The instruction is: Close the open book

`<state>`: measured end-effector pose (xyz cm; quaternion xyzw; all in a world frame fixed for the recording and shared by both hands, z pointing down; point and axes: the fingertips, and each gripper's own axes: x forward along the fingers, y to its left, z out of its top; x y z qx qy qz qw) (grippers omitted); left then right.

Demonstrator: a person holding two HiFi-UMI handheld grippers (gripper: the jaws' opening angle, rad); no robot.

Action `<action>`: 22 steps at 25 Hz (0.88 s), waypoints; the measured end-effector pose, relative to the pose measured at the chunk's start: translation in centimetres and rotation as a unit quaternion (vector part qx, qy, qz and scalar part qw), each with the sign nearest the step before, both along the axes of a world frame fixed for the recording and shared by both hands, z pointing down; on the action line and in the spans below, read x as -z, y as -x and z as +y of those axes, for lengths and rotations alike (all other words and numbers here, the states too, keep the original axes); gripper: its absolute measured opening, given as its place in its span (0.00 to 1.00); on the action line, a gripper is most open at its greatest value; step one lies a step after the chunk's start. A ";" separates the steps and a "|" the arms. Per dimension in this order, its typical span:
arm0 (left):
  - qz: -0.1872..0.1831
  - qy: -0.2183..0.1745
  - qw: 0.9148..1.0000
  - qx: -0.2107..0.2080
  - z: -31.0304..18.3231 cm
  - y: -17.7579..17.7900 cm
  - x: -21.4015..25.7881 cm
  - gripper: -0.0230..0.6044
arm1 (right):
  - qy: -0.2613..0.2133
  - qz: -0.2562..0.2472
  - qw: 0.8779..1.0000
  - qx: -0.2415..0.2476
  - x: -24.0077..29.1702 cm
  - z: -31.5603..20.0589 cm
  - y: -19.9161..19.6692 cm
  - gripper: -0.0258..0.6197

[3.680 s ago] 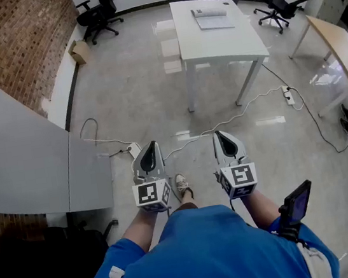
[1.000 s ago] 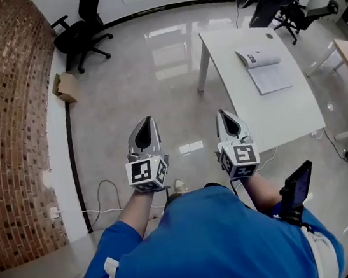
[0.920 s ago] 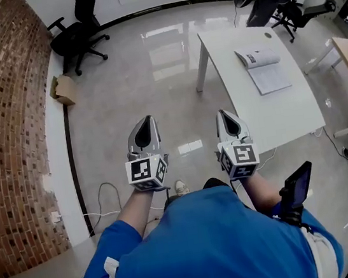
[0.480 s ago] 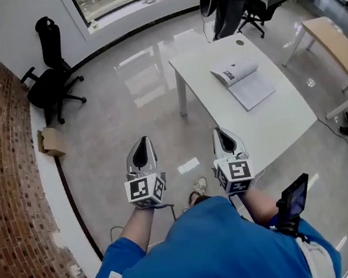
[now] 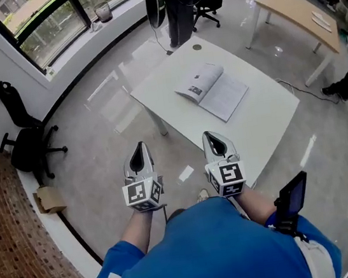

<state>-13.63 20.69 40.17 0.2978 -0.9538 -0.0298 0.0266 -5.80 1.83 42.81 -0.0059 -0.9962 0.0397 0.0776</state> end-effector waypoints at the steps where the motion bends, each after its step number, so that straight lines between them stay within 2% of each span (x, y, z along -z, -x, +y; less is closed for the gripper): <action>1: 0.000 0.001 1.000 -0.013 -1.2 0.8 0.0 0.05 | -0.001 0.001 1.000 -0.012 0.0 -0.9 0.2 0.04; 7: 0.003 0.011 0.996 -0.089 -6.4 4.5 0.0 0.05 | 0.001 0.013 0.997 -0.081 0.0 -4.4 1.1 0.04; 11: 0.003 0.010 0.990 -0.143 -9.0 7.6 -0.9 0.05 | -0.001 0.020 0.991 -0.130 -0.5 -5.8 2.5 0.04; 15: 0.018 0.007 0.980 -0.199 -10.6 10.4 -1.3 0.05 | -0.007 0.030 0.982 -0.185 -0.8 -6.0 4.0 0.04; 22: 0.030 0.006 0.957 -0.288 -11.2 16.0 -1.9 0.05 | -0.014 0.044 0.962 -0.271 -0.2 -4.3 7.6 0.04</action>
